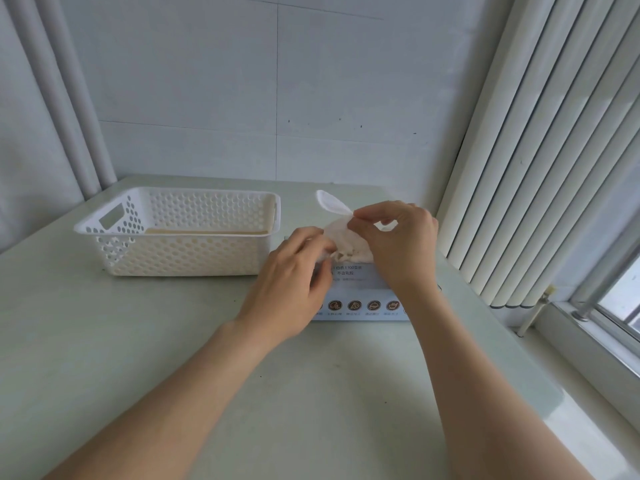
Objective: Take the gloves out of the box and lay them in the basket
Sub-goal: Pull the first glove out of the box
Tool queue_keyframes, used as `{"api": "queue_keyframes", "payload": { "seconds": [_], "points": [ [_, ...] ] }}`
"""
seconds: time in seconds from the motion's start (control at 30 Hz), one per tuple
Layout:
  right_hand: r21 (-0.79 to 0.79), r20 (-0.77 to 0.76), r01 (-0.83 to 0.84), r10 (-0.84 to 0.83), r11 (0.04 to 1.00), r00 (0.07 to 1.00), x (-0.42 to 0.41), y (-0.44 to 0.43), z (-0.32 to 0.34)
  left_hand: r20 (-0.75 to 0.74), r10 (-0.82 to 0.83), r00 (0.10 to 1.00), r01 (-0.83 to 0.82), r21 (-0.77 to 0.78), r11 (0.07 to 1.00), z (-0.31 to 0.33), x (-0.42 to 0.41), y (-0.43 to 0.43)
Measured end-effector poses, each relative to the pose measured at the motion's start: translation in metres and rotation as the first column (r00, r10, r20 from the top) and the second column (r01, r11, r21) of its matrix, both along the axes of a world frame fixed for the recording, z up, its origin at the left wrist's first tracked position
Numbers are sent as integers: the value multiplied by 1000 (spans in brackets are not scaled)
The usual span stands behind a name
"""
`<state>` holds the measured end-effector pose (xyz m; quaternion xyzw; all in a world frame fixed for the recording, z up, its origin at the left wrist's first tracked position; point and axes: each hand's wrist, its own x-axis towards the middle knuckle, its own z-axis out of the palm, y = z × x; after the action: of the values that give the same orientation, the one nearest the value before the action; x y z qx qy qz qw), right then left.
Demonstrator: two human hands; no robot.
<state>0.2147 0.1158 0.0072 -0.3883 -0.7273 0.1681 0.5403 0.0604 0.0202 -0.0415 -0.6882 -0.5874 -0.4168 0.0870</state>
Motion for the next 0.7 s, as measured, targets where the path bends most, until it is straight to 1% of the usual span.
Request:
{"api": "queue_keyframes", "payload": {
  "seconds": [0.13, 0.23, 0.3, 0.37, 0.47, 0.57, 0.7],
  "points": [
    [37, -20, 2, -1, 999, 1000, 4, 3, 3, -52, 40, 998, -41, -22, 999, -5, -3, 5],
    [116, -38, 17, -13, 993, 999, 3, 4, 1, -131, 78, 988, -91, -89, 992, -4, -2, 5],
    [181, -96, 35, -18, 983, 995, 0, 2, 1, -185, 93, 978, -117, -126, 985, -3, 0, 3],
    [223, -185, 58, -16, 973, 983, -2, -1, 2, -210, 102, 972, -131, -129, 983, -3, 1, 3],
    [263, -288, 103, -23, 959, 957, -2, -6, 7, -215, 114, 970, -142, -119, 983, -3, 2, 4],
    [258, -350, 130, -32, 957, 936, -1, -11, 10, -216, 126, 968, -152, -109, 982, -5, 2, 5],
    [254, -421, 134, -15, 958, 907, 0, -15, 15, -199, 123, 972, -151, -134, 979, -7, 1, 7]
  ]
}}
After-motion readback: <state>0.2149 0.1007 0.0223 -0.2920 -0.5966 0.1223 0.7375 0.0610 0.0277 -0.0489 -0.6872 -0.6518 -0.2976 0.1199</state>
